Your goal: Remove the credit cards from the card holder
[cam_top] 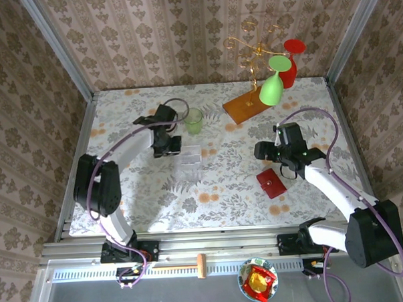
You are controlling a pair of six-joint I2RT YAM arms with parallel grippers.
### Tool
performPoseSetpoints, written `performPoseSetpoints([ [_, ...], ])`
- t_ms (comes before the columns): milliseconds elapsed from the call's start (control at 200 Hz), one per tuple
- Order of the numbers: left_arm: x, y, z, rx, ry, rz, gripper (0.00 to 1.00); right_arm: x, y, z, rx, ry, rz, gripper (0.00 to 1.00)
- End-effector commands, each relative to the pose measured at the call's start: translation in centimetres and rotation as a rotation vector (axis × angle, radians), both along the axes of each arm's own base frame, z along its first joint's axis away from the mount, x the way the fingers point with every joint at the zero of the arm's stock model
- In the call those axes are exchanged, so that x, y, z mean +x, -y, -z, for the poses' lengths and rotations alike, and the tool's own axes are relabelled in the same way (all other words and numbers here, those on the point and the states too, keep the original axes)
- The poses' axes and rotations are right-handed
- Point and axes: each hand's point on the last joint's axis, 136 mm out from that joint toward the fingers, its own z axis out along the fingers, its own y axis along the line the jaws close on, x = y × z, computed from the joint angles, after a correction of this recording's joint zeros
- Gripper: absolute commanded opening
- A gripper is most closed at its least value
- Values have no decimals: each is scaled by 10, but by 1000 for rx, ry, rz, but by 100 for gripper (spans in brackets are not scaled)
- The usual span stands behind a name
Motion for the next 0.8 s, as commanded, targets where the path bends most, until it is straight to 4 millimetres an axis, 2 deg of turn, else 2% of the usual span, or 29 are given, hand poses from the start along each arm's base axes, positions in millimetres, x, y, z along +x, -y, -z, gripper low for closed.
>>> performPoseSetpoints([
  [0,15,27,-8,-22,13,-13,0,-8,4,3,-2,-17,-14,81],
  [170,35,57,0,-48,2,-19,0,-6,5,3,7,-15,-21,81],
  [320,50,75,6,-59,-5,-40,0,-1,4,3,14,-17,-37,82],
  [630,72,81,12,-21,1,-65,0,4,4,4,-2,-39,-73,83],
  [795,73,91,19,-30,-30,-46,1,5,5,4,-4,-42,-81,83],
])
